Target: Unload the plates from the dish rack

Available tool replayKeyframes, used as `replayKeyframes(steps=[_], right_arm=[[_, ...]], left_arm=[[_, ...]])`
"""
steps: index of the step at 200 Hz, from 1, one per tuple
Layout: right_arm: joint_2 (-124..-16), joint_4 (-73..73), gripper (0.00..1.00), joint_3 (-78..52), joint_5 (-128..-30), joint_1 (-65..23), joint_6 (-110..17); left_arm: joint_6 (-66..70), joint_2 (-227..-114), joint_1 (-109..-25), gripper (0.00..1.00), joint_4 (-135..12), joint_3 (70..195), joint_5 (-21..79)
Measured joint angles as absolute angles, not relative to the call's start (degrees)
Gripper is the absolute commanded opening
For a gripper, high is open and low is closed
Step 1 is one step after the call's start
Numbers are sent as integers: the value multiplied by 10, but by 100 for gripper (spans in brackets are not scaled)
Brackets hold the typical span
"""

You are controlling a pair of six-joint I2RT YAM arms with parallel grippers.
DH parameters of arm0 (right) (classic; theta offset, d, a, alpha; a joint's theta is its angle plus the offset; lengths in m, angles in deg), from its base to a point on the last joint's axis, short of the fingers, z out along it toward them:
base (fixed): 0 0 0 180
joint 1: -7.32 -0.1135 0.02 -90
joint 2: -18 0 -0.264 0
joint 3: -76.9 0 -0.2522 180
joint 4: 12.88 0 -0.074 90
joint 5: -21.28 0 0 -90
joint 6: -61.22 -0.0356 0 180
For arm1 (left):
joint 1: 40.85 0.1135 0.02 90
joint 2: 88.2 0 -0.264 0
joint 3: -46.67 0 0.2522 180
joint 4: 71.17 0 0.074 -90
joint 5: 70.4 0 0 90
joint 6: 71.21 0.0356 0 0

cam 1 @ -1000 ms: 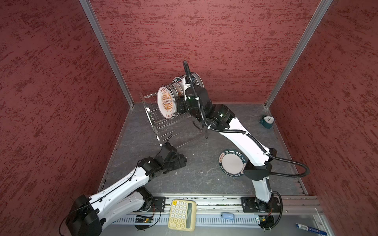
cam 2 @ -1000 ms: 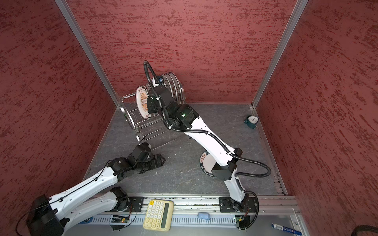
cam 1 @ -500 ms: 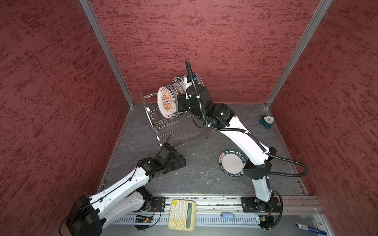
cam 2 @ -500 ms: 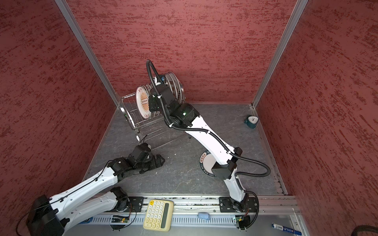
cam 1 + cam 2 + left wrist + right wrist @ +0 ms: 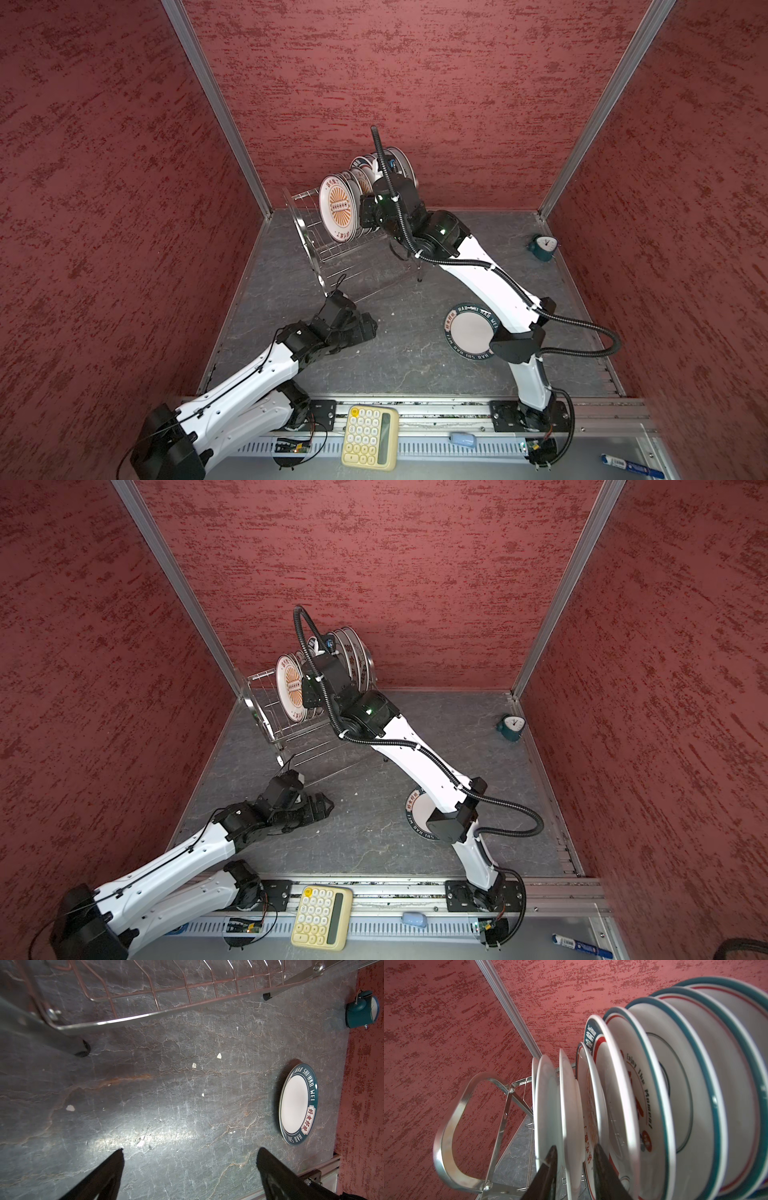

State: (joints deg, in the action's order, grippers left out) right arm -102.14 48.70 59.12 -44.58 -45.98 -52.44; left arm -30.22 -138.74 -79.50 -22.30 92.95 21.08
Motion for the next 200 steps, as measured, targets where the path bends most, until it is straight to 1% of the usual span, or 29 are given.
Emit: replayKeyframes(steps=[95, 200], right_arm=[[-1023, 483, 29, 591, -430, -460, -526], [-1023, 463, 29, 591, -454, -469, -537]], left_arm=[[-293, -1378, -782, 99, -223, 916, 223], [-289, -1375, -775, 99, -223, 911, 230]])
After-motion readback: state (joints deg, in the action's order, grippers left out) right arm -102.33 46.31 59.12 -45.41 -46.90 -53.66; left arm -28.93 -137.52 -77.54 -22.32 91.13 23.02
